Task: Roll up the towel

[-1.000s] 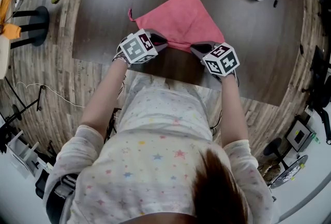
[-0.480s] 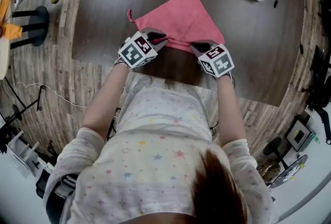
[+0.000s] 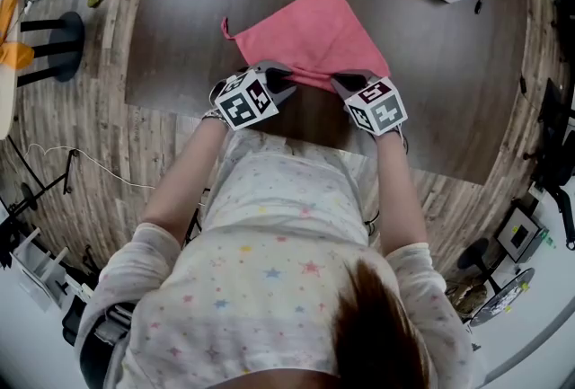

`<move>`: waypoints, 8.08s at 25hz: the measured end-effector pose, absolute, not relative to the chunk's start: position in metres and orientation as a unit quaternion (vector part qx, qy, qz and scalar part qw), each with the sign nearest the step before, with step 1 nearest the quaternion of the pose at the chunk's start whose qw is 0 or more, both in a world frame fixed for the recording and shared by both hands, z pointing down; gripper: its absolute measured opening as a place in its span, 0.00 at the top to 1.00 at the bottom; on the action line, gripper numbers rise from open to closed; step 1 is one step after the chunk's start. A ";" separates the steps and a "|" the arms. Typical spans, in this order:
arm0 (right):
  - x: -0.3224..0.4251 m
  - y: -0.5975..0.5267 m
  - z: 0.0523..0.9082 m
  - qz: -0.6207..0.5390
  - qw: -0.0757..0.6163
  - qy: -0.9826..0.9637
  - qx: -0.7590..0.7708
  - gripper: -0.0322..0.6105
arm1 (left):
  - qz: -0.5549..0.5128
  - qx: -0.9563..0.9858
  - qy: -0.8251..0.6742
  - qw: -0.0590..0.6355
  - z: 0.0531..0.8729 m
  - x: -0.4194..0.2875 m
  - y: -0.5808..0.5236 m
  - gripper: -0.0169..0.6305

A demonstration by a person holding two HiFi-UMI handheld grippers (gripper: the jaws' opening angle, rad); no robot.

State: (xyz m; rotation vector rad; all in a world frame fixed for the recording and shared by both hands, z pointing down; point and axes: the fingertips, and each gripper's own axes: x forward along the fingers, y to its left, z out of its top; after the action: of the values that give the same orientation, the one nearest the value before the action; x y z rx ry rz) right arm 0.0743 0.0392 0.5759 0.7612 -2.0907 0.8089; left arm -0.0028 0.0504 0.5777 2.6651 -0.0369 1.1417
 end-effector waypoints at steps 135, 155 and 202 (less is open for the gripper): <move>0.080 0.052 0.573 0.114 0.456 -0.846 0.252 0.91 | 0.473 0.881 0.004 0.022 0.587 -0.005 0.034 0.90; 0.076 0.073 0.561 0.268 0.431 -0.845 0.171 0.91 | 0.461 0.871 0.067 0.156 0.565 -0.012 0.062 0.92; 0.072 0.057 0.518 0.196 0.368 -0.874 0.251 0.87 | 0.477 0.874 0.048 0.080 0.585 -0.012 0.060 0.92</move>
State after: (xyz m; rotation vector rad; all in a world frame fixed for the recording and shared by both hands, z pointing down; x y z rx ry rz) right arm 0.0719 0.0573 0.5182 0.6443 -2.2433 0.5043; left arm -0.0123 0.0602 0.5847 2.6131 0.1443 1.4264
